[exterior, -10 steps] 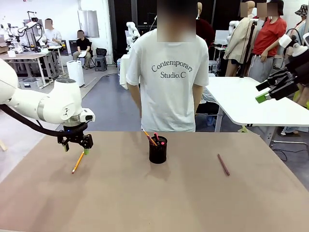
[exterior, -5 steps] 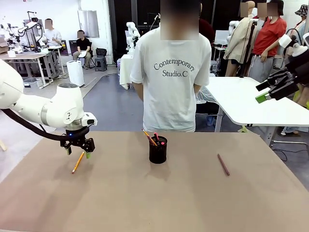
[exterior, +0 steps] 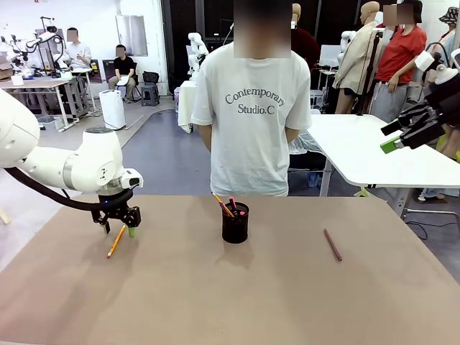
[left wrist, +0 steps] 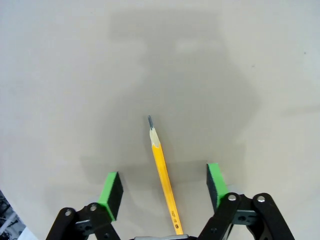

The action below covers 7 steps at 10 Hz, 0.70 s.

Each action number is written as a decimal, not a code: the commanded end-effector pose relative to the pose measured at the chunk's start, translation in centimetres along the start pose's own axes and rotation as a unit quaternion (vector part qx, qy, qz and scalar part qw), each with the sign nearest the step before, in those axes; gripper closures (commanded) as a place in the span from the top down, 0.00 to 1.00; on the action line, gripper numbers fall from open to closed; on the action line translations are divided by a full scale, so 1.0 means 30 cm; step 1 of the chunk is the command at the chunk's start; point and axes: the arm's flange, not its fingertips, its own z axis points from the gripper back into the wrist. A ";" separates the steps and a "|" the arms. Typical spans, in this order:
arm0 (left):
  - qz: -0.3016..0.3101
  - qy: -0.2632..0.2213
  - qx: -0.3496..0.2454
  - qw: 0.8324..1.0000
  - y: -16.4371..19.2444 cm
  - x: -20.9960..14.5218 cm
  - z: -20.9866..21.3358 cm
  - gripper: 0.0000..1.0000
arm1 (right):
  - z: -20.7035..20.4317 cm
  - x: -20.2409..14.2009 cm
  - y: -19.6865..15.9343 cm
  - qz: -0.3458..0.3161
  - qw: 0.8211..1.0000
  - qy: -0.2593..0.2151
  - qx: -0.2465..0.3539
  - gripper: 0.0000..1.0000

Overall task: Place the pens into the pen holder.
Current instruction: Pick up a writing instrument from the table and place it into the Pen holder.

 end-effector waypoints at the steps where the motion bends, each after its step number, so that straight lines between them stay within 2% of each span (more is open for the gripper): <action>1: 0.011 -0.005 -0.013 1.000 0.010 0.016 -0.009 0.42 | -0.001 0.006 0.000 0.003 1.000 -0.009 0.000 1.00; 3: 0.007 -0.005 -0.016 1.000 0.017 0.025 -0.008 0.02 | -0.001 0.006 0.000 0.003 1.000 -0.009 0.000 1.00; 7: 0.014 0.000 -0.027 1.000 0.017 0.017 -0.004 0.00 | -0.001 0.006 0.000 0.003 1.000 -0.009 0.000 1.00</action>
